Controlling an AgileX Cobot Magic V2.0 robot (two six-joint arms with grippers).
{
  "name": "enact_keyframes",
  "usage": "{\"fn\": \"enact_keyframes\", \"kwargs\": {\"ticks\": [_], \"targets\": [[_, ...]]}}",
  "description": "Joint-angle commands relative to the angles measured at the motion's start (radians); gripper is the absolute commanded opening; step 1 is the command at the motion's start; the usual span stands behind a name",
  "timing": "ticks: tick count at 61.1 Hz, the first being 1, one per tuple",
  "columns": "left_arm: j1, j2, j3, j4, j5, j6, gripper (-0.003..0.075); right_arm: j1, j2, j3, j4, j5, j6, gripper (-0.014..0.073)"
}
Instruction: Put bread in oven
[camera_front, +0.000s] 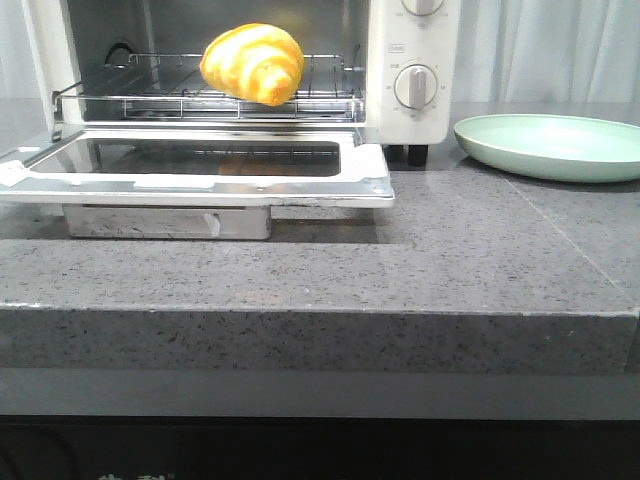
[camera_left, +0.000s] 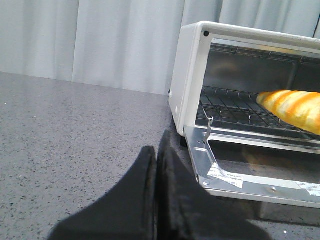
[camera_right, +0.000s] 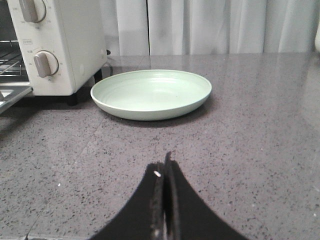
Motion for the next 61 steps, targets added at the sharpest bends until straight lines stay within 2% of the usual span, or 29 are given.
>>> {"fn": "enact_keyframes", "kwargs": {"ticks": [1,18,30,61], "targets": [[0.003,-0.016,0.007,-0.002,-0.083,-0.006,-0.002,-0.006,-0.025,-0.006,0.018,-0.106,-0.039,-0.0067],[0.003,-0.016,0.007,-0.002,-0.083,-0.006,-0.002,-0.04,-0.025,-0.006,0.016,-0.11,-0.003,-0.0067],[0.003,-0.016,0.007,-0.002,-0.083,-0.006,-0.002,-0.039,-0.025,-0.006,-0.064,-0.109,0.074,-0.0067],[0.003,-0.016,0.007,-0.002,-0.083,-0.006,-0.002,-0.039,-0.024,-0.006,-0.061,-0.107,0.074,-0.0067]]}}
